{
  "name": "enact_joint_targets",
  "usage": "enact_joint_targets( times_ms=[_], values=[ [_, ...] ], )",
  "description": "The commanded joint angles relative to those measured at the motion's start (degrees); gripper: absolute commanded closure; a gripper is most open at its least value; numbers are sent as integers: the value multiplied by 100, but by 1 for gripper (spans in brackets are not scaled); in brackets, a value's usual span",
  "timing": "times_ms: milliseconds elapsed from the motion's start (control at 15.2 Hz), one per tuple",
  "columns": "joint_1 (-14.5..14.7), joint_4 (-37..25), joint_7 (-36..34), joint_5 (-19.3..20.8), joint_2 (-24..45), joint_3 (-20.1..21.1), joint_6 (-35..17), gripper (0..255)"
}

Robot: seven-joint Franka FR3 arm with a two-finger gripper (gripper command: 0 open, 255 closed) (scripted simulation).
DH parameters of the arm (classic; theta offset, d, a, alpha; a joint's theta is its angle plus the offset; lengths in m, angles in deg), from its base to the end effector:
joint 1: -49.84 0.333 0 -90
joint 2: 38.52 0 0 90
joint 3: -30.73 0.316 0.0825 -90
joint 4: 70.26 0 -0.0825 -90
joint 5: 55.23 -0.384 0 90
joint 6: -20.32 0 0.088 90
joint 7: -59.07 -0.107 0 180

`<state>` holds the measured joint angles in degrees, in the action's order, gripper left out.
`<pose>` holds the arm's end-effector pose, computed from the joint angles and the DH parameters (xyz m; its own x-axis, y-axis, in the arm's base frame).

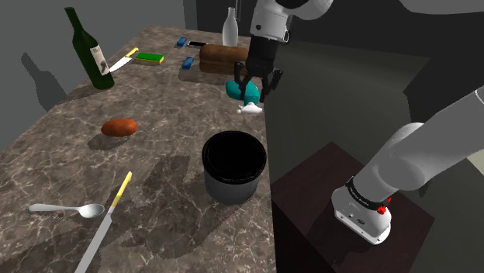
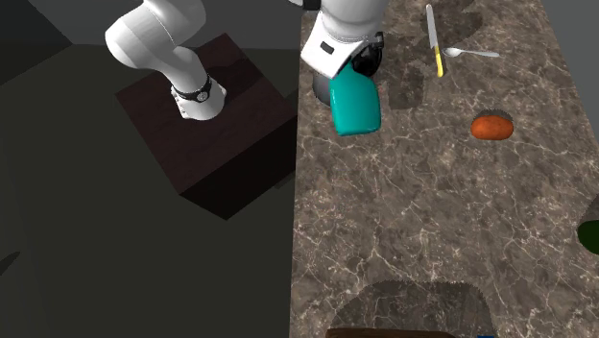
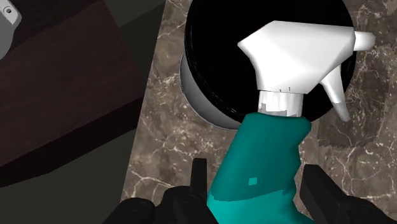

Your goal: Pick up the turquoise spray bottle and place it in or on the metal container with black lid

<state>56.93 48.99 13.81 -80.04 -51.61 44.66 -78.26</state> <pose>0.4293 0.2143 0.5169 0.8207 -0.4483 -0.3543 -0.5213 -0.8413 -0.1428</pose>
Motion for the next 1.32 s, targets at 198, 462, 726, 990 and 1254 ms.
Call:
enact_joint_targets(
  times_ms=[198, 462, 726, 990, 1254],
  values=[
    [287, 347, -522, -280, -418, 361, -167, 255],
    [531, 496, -987, -504, -626, 703, -334, 255],
    [767, 542, -1485, -708, -740, 1082, -520, 255],
    [781, 801, -1381, -756, -696, 1135, -807, 255],
    [796, 1042, -1278, -804, -629, 1189, -1099, 255]
  ],
)
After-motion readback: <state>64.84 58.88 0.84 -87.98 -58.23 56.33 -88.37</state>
